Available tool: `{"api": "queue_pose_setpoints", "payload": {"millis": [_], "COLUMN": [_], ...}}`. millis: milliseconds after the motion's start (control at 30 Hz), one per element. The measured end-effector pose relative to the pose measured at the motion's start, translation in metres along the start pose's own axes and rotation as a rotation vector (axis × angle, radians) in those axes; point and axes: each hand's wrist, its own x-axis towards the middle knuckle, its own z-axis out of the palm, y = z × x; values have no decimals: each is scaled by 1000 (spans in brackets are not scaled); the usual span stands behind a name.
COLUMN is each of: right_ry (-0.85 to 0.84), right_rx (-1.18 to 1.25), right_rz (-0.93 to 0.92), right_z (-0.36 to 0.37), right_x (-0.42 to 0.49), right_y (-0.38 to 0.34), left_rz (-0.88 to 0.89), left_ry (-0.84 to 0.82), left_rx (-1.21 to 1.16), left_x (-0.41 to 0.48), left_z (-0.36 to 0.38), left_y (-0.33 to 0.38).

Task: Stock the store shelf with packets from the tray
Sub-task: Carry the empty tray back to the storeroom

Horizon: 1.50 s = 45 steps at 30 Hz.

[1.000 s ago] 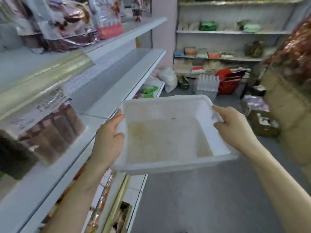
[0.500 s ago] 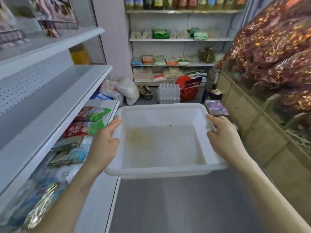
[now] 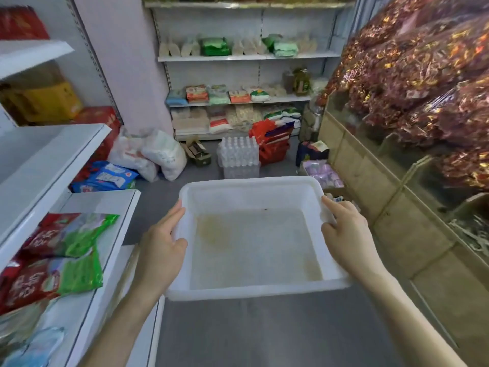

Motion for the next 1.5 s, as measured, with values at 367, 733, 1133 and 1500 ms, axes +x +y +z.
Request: {"api": "queue_pose_setpoints", "payload": {"millis": [367,733,1133,1500], "right_ry": [30,21,-105,-181], "right_rx": [15,40,78,115], "right_rz": [83,-16,-118,1], "right_z": [65,159,283,428], "right_x": [234,540,850,1085], "right_y": [27,96,119,125], "left_rz": [40,-21,-72,21], "left_ry": [-135,-60,44,-126], "left_rx": [-1,-13,65,222], "left_x": [252,514,786,1072], "left_z": [104,241,339,425], "left_y": [16,32,0,-63]}}
